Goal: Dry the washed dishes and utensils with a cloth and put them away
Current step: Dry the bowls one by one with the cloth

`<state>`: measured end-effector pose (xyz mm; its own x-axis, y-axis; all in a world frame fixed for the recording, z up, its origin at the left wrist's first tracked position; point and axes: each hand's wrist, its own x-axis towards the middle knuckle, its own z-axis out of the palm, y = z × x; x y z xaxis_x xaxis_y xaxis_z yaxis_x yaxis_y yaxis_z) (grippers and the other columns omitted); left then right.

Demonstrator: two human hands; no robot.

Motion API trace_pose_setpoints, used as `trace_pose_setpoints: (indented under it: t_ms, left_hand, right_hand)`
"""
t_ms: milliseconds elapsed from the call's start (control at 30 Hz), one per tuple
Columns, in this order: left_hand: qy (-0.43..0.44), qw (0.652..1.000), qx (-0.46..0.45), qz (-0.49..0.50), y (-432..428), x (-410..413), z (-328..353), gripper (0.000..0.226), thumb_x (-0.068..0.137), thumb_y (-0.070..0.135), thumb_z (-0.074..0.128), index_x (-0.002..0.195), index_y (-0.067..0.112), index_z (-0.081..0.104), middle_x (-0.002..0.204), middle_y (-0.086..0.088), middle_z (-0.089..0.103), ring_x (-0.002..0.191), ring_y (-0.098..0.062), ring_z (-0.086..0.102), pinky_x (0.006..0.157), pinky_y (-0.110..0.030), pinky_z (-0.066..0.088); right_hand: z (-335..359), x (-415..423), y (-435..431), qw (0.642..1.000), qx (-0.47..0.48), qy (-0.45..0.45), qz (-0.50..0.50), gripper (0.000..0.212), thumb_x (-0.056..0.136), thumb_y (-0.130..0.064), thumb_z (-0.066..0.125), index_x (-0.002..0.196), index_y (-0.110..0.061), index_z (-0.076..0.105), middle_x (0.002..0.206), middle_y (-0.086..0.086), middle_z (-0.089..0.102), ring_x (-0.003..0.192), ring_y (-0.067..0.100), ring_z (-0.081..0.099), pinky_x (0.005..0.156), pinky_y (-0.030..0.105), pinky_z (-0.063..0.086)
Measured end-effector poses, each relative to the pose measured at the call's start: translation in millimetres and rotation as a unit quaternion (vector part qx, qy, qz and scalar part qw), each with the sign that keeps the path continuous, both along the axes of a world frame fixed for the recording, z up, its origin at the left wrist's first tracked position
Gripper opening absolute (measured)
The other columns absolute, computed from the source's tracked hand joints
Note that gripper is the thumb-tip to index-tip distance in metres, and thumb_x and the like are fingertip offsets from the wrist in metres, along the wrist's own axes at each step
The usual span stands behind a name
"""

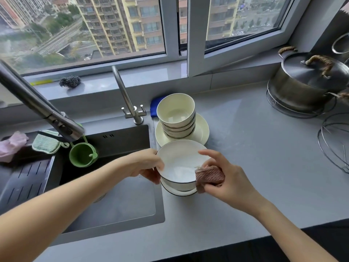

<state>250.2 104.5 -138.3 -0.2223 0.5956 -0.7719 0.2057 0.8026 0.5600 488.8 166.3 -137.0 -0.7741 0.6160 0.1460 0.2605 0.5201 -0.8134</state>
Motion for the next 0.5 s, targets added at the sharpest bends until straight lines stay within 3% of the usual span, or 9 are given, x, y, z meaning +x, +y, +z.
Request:
trace_pose_setpoints:
  t_ms: [133,233,300,400,500]
  left_hand:
    - [-0.130,0.983,0.060,0.117,-22,1,6,0.048,0.066,-0.001,0.051,0.114,-0.003,0.059,0.112,-0.024,0.065,0.097,-0.035,0.065,0.079,-0.042,0.058]
    - [-0.255,0.930,0.091,0.248,-42,8,9,0.038,0.078,-0.010,0.036,0.110,-0.003,0.055,0.105,-0.021,0.065,0.091,-0.036,0.065,0.065,-0.041,0.058]
    - [-0.279,0.910,0.101,0.290,-56,9,9,0.037,0.080,-0.011,0.030,0.106,0.000,0.053,0.100,-0.018,0.062,0.086,-0.035,0.062,0.057,-0.037,0.056]
    - [-0.314,0.884,0.123,0.324,-76,-1,7,0.046,0.065,-0.001,0.040,0.107,0.004,0.057,0.098,-0.018,0.065,0.087,-0.038,0.061,0.057,-0.040,0.056]
    - [-0.341,0.861,0.148,0.348,-96,-17,9,0.043,0.069,0.004,0.036,0.105,0.008,0.060,0.090,-0.016,0.070,0.082,-0.036,0.063,0.058,-0.041,0.055]
  right_hand:
    - [14,-4,-7,0.998,0.025,0.050,0.026,0.059,0.065,-0.029,0.058,0.119,-0.046,0.039,0.089,-0.020,0.063,0.074,0.004,0.060,0.072,0.013,0.045]
    - [17,-14,-16,0.995,0.040,0.074,0.047,0.054,0.068,-0.026,0.062,0.116,-0.039,0.040,0.086,-0.018,0.064,0.072,0.001,0.060,0.073,0.014,0.045]
    - [16,-24,-25,0.993,0.054,0.086,0.059,0.050,0.070,-0.025,0.064,0.114,-0.034,0.042,0.085,-0.017,0.064,0.074,0.001,0.060,0.072,0.018,0.048]
    - [13,-40,-41,0.991,0.071,0.097,0.067,0.046,0.070,-0.024,0.065,0.111,-0.029,0.045,0.085,-0.018,0.064,0.076,0.003,0.060,0.072,0.023,0.049]
    - [12,-60,-54,0.992,0.050,0.096,0.065,0.045,0.070,-0.025,0.064,0.112,-0.029,0.046,0.089,-0.016,0.064,0.079,0.002,0.061,0.073,0.019,0.048]
